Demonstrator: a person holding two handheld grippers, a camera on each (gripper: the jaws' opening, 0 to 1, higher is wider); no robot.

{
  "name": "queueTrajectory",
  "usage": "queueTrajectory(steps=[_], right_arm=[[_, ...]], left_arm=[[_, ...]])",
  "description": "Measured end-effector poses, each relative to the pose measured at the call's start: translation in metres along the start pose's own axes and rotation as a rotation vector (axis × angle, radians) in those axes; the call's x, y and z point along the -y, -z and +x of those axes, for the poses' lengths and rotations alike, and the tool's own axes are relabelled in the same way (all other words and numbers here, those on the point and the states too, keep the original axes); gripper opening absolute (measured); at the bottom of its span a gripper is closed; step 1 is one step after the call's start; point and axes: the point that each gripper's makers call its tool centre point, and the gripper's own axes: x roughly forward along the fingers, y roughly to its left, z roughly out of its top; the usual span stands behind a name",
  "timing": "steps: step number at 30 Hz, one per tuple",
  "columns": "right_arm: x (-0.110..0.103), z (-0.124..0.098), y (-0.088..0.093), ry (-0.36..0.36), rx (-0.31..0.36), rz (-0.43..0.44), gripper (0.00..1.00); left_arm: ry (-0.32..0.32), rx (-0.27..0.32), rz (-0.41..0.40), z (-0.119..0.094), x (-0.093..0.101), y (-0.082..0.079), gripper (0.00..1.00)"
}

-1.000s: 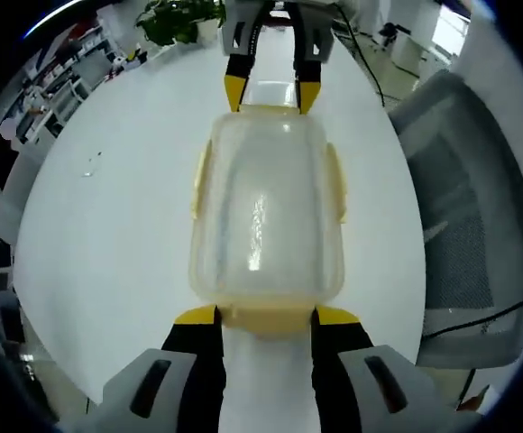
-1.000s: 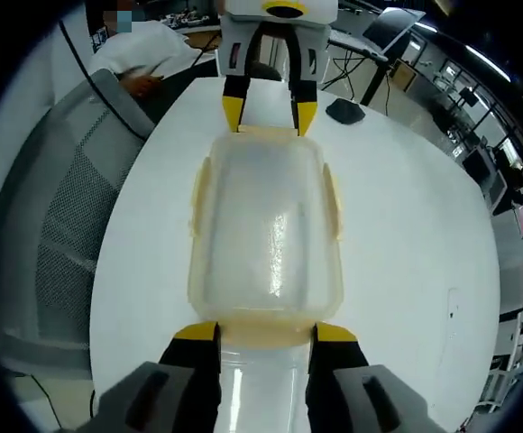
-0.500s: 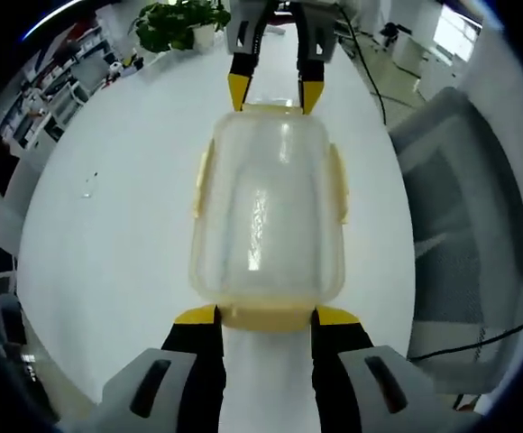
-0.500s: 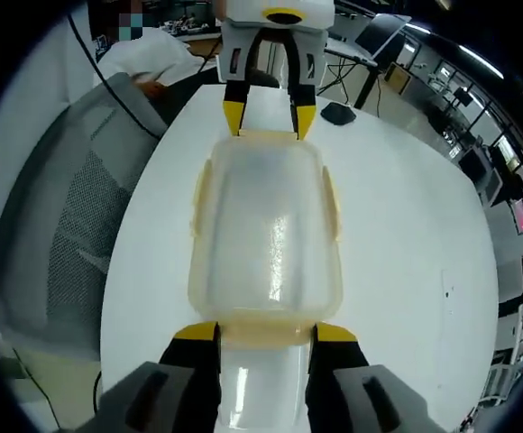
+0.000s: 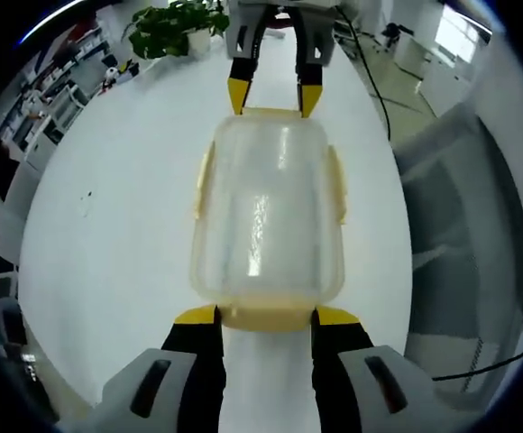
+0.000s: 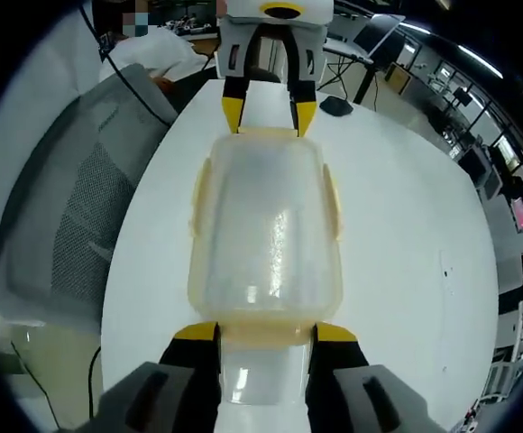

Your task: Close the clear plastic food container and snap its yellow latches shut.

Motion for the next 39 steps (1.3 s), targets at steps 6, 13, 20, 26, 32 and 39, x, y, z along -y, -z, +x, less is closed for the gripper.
queueTrajectory(steps=[6,13,20,26,32,39], right_arm=[[0.000,-0.002,0.013,-0.001,-0.005,-0.009,0.34],[-0.002,-0.008,0.029,-0.007,-0.008,-0.002,0.34],[0.002,-0.011,0.044,0.000,-0.015,-0.002,0.34],[0.000,-0.013,0.055,-0.008,-0.021,0.000,0.34],[0.001,-0.014,0.067,-0.008,-0.024,-0.001,0.34],[0.001,-0.015,0.078,-0.010,-0.026,-0.004,0.34]], left_arm=[[0.003,0.007,-0.008,0.006,0.002,-0.011,0.34],[0.010,0.014,-0.001,0.013,0.002,-0.026,0.34],[0.008,0.032,-0.006,0.020,0.000,-0.040,0.34],[0.014,0.035,-0.009,0.027,0.002,-0.049,0.34],[0.015,0.036,-0.010,0.033,0.002,-0.059,0.34],[0.019,0.041,-0.012,0.039,0.003,-0.068,0.34]])
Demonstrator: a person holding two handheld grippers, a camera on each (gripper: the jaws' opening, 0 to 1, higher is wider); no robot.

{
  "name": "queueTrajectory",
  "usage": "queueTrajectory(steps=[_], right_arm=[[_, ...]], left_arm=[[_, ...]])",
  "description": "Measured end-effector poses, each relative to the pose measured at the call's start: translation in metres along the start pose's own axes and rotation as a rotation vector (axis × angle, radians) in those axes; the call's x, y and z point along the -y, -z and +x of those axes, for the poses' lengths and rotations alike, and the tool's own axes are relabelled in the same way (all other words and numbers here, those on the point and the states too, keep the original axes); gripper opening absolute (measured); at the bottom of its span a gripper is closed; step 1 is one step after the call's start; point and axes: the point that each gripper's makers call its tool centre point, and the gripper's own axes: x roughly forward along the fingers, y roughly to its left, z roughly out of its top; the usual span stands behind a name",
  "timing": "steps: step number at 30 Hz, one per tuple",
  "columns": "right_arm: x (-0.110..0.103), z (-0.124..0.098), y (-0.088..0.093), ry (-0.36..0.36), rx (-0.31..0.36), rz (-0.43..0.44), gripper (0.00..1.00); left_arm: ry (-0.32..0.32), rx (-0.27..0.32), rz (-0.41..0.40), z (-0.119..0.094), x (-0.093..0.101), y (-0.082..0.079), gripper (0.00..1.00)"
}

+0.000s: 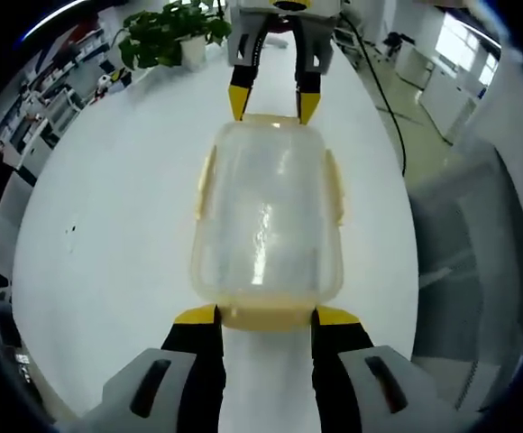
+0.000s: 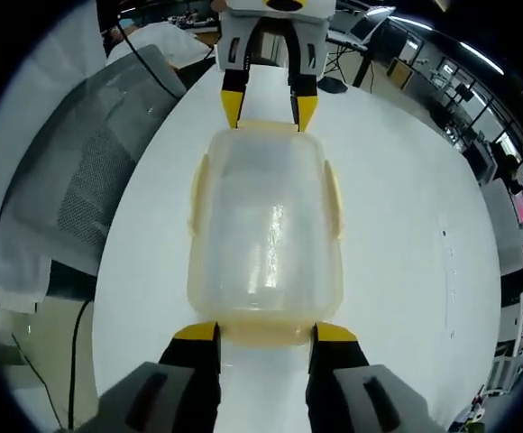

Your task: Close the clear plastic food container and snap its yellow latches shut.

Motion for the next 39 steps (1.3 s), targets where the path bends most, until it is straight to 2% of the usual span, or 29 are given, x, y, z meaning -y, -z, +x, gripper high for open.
queueTrajectory(steps=[21,32,39], right_arm=[[0.000,-0.003,0.032,-0.008,-0.011,0.014,0.35],[0.001,-0.014,0.032,-0.006,0.004,0.012,0.34],[0.000,-0.013,0.039,-0.017,-0.007,0.016,0.35]], left_arm=[[0.022,0.016,0.005,0.015,0.000,-0.029,0.34],[0.016,0.024,0.017,0.009,0.001,-0.035,0.34],[0.023,0.026,0.019,0.013,0.001,-0.041,0.34]])
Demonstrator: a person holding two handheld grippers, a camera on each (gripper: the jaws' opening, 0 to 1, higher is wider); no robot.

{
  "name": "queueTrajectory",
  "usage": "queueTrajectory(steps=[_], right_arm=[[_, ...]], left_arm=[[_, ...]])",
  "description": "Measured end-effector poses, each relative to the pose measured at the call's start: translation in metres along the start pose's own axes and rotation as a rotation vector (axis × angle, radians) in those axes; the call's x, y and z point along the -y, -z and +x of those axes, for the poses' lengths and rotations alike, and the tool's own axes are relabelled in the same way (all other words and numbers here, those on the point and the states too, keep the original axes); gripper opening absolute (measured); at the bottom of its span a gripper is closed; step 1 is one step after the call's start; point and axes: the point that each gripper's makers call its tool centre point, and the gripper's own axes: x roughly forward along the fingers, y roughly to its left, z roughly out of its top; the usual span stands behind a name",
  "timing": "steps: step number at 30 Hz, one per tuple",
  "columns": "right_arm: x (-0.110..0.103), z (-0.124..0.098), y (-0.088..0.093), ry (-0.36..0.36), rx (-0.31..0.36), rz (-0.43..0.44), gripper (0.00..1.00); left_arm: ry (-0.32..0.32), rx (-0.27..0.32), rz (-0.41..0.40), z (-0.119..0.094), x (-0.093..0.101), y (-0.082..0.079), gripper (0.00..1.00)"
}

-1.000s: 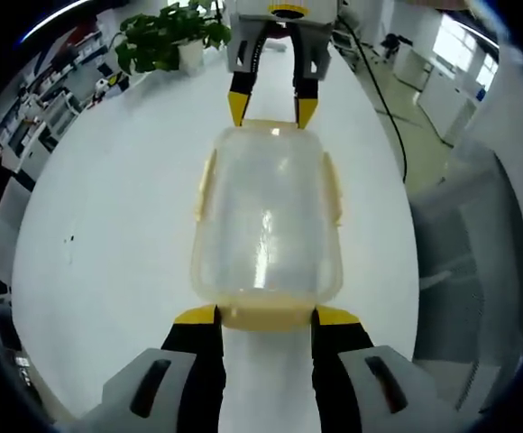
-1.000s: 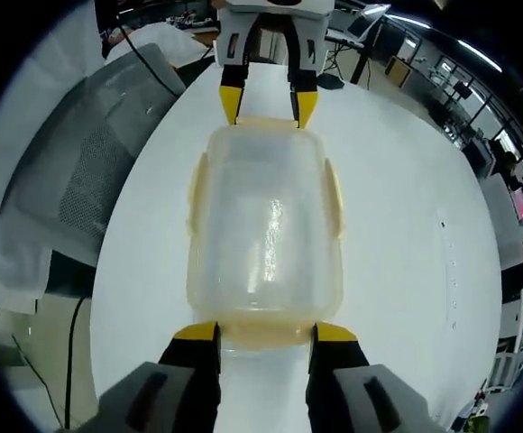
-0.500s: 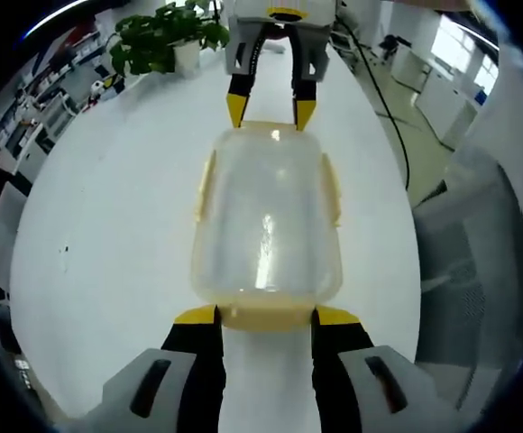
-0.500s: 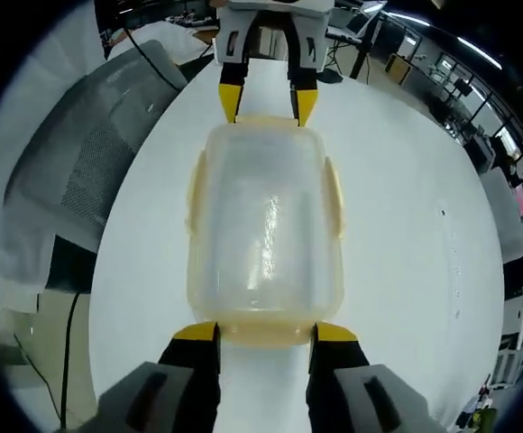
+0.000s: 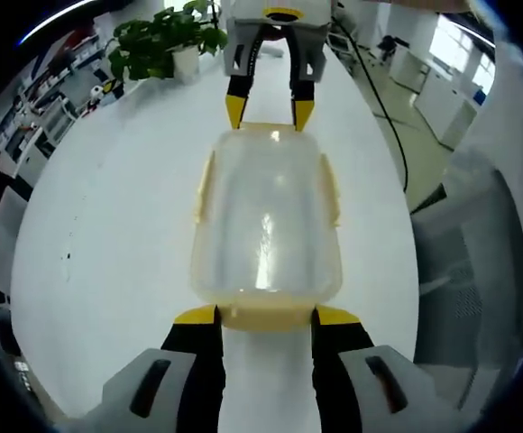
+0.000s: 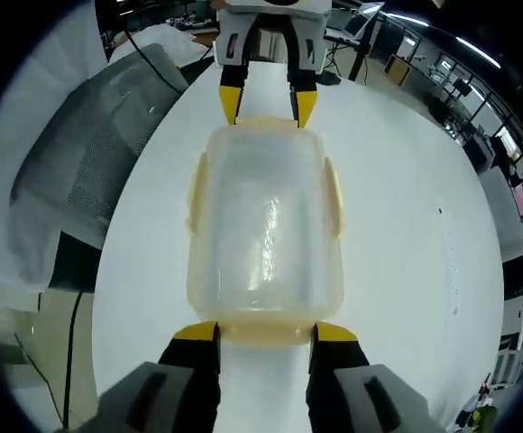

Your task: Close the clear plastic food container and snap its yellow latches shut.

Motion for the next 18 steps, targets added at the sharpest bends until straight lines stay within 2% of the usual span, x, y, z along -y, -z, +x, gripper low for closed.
queueTrajectory(steps=[18], right_arm=[[0.001,0.008,0.006,-0.031,0.000,0.007,0.35]], left_arm=[[0.029,0.005,-0.012,0.016,-0.003,0.005,0.35]])
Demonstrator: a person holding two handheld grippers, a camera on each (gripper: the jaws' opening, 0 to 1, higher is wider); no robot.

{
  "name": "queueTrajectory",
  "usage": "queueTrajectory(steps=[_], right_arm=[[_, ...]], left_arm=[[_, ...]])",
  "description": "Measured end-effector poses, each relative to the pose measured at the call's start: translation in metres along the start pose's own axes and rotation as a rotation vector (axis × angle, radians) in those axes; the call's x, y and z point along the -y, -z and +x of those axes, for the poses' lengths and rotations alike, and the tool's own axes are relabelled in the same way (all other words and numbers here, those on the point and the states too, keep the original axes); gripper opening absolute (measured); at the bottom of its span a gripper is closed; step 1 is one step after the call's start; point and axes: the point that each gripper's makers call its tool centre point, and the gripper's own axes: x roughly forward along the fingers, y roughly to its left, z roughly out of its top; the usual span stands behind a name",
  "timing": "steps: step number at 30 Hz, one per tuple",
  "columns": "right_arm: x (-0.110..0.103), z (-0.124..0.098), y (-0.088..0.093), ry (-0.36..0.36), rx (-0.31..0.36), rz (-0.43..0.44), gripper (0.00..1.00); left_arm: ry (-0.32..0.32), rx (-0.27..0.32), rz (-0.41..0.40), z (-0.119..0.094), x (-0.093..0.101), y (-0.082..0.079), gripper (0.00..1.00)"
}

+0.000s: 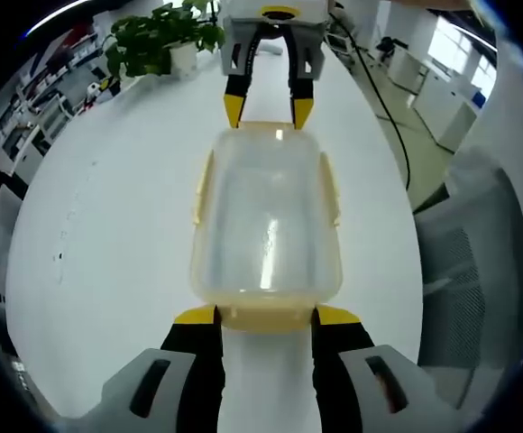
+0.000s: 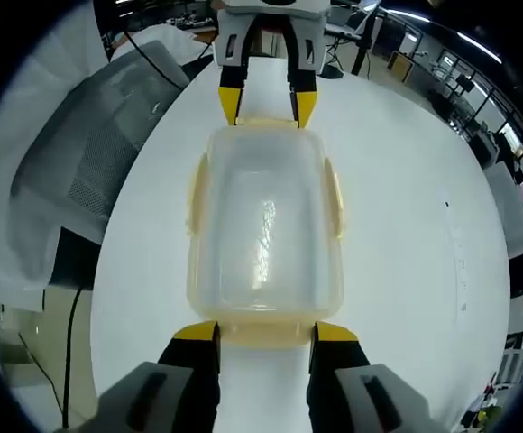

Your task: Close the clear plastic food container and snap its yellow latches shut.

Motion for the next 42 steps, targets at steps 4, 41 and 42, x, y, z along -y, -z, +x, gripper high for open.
queueTrajectory(steps=[4,41,42], right_arm=[[0.001,0.001,0.000,-0.006,0.003,0.003,0.35],[-0.009,0.004,0.002,-0.018,0.036,0.104,0.53],[-0.010,0.002,0.004,-0.013,0.037,0.111,0.52]], left_arm=[[0.007,0.003,0.001,0.002,-0.002,0.001,0.35],[-0.002,0.081,-0.059,0.000,-0.005,0.013,0.61],[-0.002,0.083,-0.057,-0.002,-0.004,0.016,0.61]])
